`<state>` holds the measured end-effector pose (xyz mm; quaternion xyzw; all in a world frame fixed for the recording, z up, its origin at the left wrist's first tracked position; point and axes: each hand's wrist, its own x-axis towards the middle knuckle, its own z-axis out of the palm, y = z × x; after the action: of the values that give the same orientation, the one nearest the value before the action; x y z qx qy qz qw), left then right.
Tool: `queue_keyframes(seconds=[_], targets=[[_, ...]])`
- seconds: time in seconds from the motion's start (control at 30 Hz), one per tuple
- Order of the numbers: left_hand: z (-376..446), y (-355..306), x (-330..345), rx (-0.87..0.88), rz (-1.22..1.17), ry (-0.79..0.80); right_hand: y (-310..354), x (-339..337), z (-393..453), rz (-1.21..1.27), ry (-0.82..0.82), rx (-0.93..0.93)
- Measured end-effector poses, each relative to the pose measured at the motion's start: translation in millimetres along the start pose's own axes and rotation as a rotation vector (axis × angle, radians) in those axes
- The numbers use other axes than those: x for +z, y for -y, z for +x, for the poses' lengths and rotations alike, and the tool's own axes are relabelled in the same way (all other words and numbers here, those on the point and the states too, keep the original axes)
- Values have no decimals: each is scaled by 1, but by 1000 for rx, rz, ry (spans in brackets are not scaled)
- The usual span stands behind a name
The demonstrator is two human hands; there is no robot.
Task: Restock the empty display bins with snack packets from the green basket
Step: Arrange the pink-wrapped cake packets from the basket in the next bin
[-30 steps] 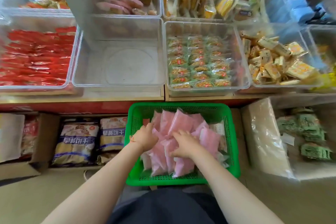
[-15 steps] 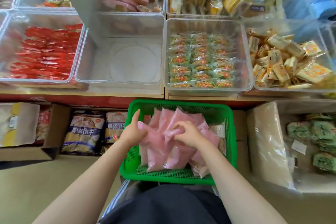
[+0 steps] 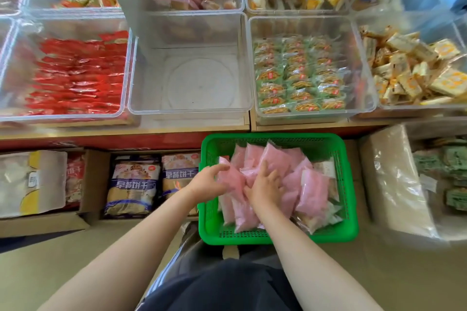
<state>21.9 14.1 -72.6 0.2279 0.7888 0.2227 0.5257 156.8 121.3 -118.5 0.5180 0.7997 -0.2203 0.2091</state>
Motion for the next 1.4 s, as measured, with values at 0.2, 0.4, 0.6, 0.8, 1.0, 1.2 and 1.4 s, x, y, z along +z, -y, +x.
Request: queue_keyframes(seconds=[0.2, 0.4, 0.6, 0.8, 1.0, 1.2, 1.4], targets=[[12, 14, 4, 41, 490, -140, 1, -25, 5, 522, -56, -69], [18, 7, 10, 191, 1051, -208, -41, -84, 5, 1608, 545, 139], [37, -4, 31, 281, 1319, 54, -66, -81, 7, 1761, 769, 99], [64, -16, 42, 212, 1117, 55, -69, -79, 5, 1758, 825, 134], [64, -40, 38, 50, 961, -76, -77, -78, 18, 1748, 803, 211], [47, -48, 22, 190, 885, -224, -75, -81, 29, 1713, 776, 233], [9, -67, -3, 428, 606, -436, -79, -101, 31, 1661, 664, 181]])
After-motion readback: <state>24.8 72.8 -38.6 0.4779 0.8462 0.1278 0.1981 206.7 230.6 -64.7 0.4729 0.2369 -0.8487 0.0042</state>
